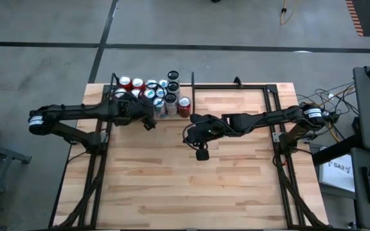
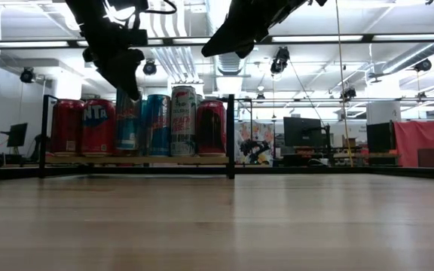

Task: Place canned beverage on shelf
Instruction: Put the blue soda can on the shelf aligned with the other blue soda can

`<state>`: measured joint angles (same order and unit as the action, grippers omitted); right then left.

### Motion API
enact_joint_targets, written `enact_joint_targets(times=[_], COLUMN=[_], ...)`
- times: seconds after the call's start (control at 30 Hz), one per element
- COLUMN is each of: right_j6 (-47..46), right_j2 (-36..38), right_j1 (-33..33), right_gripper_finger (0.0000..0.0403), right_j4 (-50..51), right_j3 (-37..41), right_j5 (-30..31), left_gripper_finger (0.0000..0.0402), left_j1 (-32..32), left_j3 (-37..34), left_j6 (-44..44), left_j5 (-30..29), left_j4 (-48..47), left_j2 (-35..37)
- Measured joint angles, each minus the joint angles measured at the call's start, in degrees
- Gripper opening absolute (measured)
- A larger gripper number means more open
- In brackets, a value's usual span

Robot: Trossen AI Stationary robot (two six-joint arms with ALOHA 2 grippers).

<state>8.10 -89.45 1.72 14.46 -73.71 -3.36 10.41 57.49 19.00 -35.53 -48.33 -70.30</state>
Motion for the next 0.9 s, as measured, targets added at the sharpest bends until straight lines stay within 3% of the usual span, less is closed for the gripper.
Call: enact_joint_targets(times=[0.77, 0.9], right_j6=[-0.15, -0.15], right_j2=[0.0, 0.0], right_j1=[0.0, 0.0], right_gripper_finger=[0.0009, 0.0009], right_j4=[0.02, 0.0], right_j3=[0.01, 0.01], right_j5=[0.44, 0.46], left_gripper_finger=[0.0221, 0.0239], left_j1=[0.01, 0.01], left_j3=[-1.52, -1.94], left_j6=[1.01, 0.81], left_j5=[0.0, -0.02], left_j4=[2.48, 2.65], left_j2=[-0.24, -0.24])
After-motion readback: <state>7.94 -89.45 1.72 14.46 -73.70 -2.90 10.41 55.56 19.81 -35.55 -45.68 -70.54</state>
